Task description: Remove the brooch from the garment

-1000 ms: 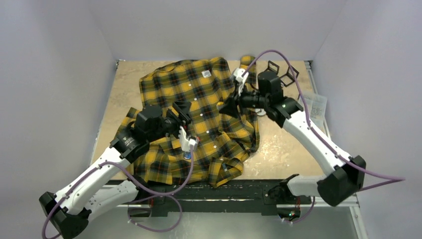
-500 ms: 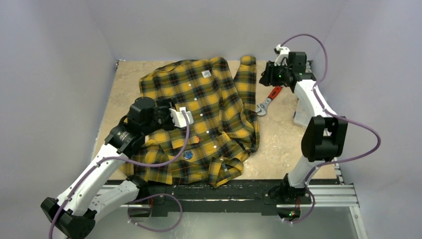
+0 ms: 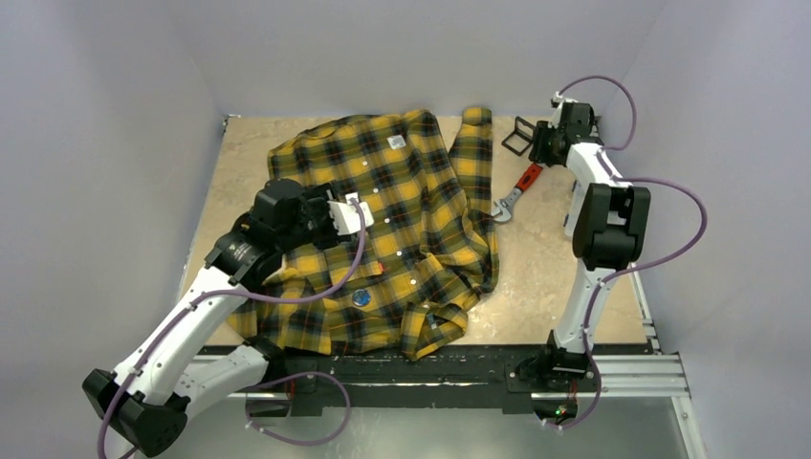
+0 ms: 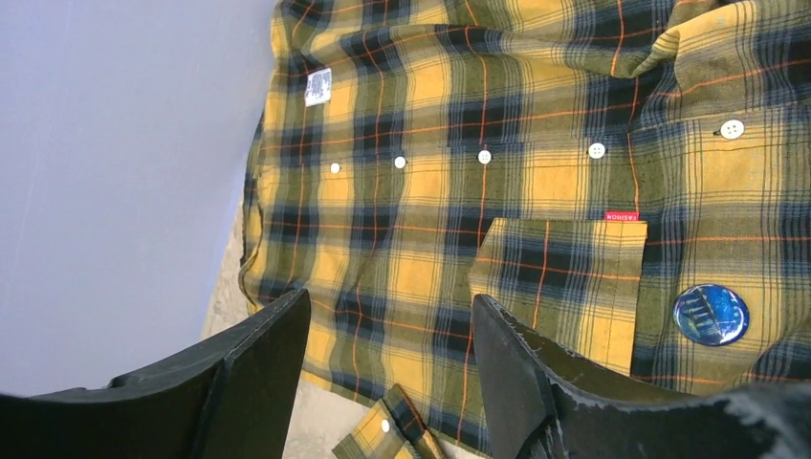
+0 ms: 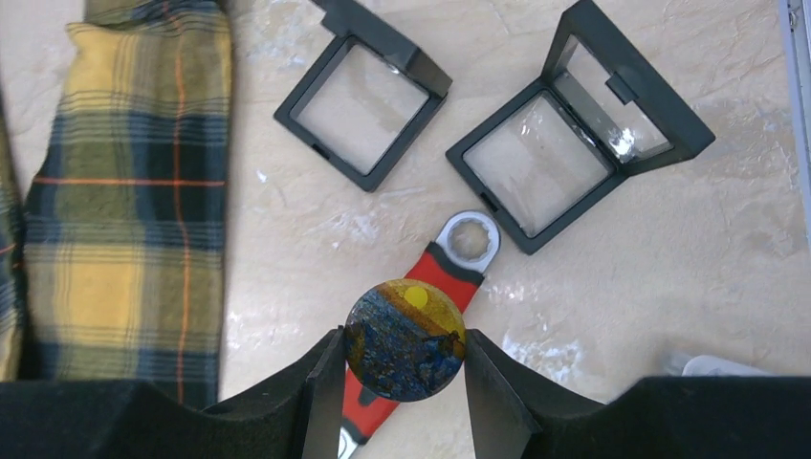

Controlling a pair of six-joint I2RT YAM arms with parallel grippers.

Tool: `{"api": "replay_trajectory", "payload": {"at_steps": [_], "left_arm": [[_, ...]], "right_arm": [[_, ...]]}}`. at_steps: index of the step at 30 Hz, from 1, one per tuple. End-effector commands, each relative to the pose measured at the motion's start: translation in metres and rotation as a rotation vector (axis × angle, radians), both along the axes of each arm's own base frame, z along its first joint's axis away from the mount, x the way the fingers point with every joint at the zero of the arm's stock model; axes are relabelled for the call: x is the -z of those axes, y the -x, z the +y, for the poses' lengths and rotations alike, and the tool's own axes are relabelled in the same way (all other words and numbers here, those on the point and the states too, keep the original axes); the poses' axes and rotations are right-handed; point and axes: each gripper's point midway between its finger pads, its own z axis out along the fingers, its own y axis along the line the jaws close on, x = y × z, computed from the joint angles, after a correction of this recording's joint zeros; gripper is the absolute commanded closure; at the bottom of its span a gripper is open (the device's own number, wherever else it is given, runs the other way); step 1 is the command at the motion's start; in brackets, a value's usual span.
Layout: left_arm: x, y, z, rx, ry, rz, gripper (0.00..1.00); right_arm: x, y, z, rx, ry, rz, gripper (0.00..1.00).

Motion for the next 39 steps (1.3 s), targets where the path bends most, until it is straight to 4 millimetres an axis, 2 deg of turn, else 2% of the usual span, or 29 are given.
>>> {"api": "replay_trajectory", "payload": {"at_steps": [1,7,14,22,30,39], "left_arm": [[-0.016,-0.005,-0.002,-0.016,0.040,-0.008,0.37],[-0.013,-0.009,-0.002,-0.021,0.031,0.007,0.37],[-0.010,-0.012,-0.002,-0.024,0.022,0.024,0.37],[-0.009,-0.016,-0.006,-0.013,0.024,0.040,0.37],[-0.005,-0.016,-0.008,0.000,0.013,0.054,0.37],[-0.010,-0.021,-0.013,0.003,0.026,0.068,0.37]], "right_arm": [[-0.027,-0.030,-0.021,0.071,0.055,-0.107,0.74],[-0.010,-0.049,-0.036,0.096,0.071,-0.106,0.75],[0.002,-0.064,-0.043,0.125,0.069,-0.114,0.79],[0.014,-0.072,-0.051,0.160,0.089,-0.114,0.80],[0.020,-0.078,-0.058,0.183,0.114,-0.121,0.80],[0.023,-0.082,-0.062,0.208,0.120,-0.110,0.79]]}}
